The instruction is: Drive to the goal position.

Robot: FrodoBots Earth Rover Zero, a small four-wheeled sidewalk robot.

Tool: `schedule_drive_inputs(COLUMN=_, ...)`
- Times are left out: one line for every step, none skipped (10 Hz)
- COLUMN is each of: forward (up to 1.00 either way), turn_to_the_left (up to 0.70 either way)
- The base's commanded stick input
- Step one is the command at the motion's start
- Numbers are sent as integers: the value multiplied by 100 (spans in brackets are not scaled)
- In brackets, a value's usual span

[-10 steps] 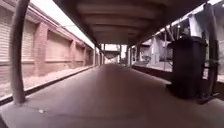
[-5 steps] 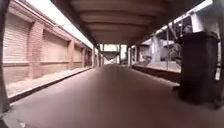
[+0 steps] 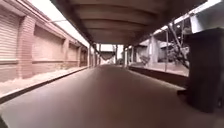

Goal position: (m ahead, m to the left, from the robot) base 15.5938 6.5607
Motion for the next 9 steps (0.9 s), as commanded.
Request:
schedule_drive_inputs(forward=70, turn_to_the_left=0)
schedule_drive_inputs(forward=70, turn_to_the_left=0)
schedule_drive_inputs(forward=70, turn_to_the_left=0)
schedule_drive_inputs(forward=70, turn_to_the_left=0)
schedule_drive_inputs(forward=70, turn_to_the_left=0)
schedule_drive_inputs(forward=70, turn_to_the_left=0)
schedule_drive_inputs(forward=70, turn_to_the_left=0)
schedule_drive_inputs(forward=70, turn_to_the_left=0)
schedule_drive_inputs(forward=70, turn_to_the_left=0)
